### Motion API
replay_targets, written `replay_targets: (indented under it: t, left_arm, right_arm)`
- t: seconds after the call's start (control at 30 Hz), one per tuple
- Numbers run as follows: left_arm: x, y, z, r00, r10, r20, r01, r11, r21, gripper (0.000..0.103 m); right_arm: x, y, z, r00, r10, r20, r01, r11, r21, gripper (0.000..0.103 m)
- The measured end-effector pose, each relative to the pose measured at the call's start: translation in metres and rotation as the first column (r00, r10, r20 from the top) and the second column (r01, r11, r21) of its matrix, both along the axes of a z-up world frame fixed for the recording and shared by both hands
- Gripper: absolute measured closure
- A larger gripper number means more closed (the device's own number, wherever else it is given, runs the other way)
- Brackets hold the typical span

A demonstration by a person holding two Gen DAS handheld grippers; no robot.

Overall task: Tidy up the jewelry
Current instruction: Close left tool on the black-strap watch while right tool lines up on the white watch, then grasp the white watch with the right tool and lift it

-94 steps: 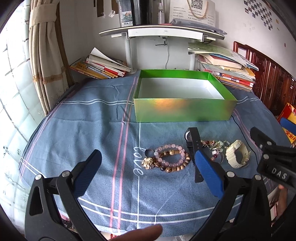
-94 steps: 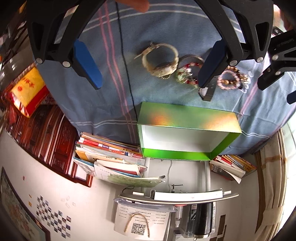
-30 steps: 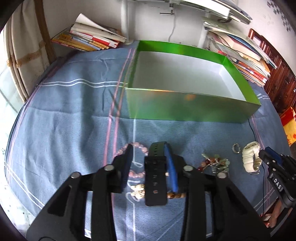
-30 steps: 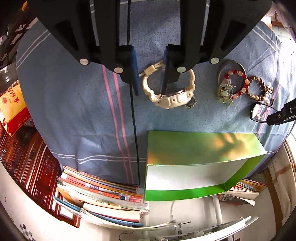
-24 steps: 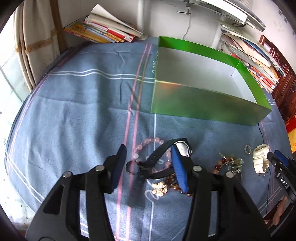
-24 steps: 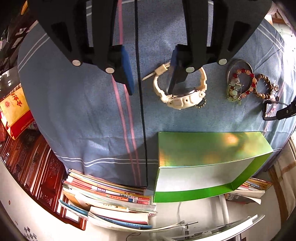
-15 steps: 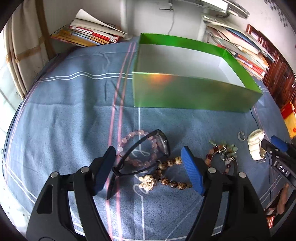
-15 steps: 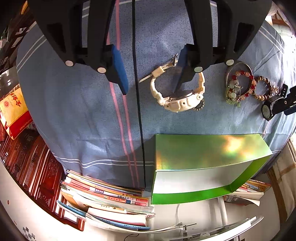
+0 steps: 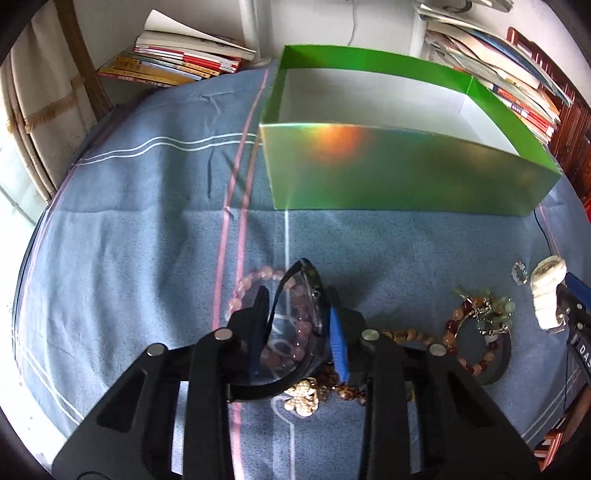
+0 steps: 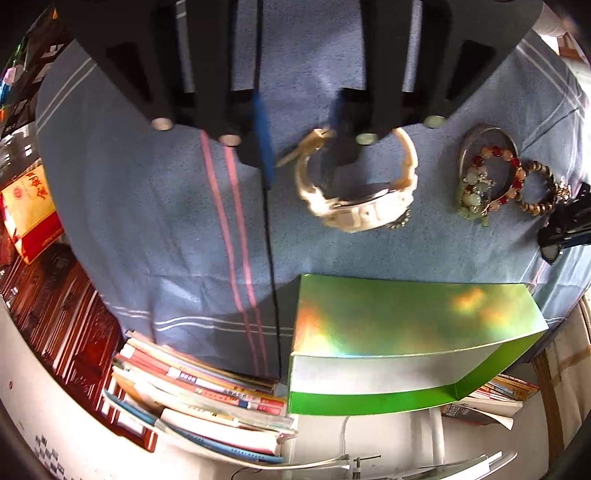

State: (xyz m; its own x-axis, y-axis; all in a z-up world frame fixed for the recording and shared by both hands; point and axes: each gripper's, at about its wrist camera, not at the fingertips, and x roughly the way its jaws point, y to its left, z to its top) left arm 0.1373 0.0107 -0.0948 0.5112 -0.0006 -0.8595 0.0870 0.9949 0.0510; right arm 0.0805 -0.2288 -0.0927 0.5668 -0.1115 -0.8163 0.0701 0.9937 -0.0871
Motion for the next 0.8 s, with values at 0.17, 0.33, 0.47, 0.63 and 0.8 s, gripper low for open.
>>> replay_targets:
  t: [0.17,0.33,0.47,0.63,0.8]
  left_arm:
    - [-0.004,0.007,0.012,0.999,0.016,0.036,-0.016,1.0,-0.016,0.075]
    - [-0.009,0.007,0.027,0.997,0.014,0.071,-0.012,1.0,-0.027,0.075]
    - [-0.013,0.006,0.038,0.995,-0.003,0.101,0.007,0.999,-0.036,0.075]
    - [-0.017,0.005,0.04,0.994,-0.006,0.105,0.011,0.998,-0.054,0.075]
    - [-0.017,0.008,0.037,0.996,0.001,0.095,0.004,0.998,-0.056,0.075]
  right_arm:
    - [0.0,-0.005,0.006,1.0,0.017,0.009,-0.018,0.998,0.052,0.089]
    - [-0.002,-0.007,0.021,0.999,0.012,0.04,-0.014,0.998,0.068,0.092]
    - [-0.001,-0.003,0.034,0.997,0.009,0.08,-0.013,0.999,0.048,0.092]
    - [-0.004,0.001,0.046,0.992,0.02,0.121,-0.025,0.999,0.043,0.098]
    - [0.002,-0.013,0.041,0.997,-0.028,0.074,0.023,0.998,0.063,0.095]
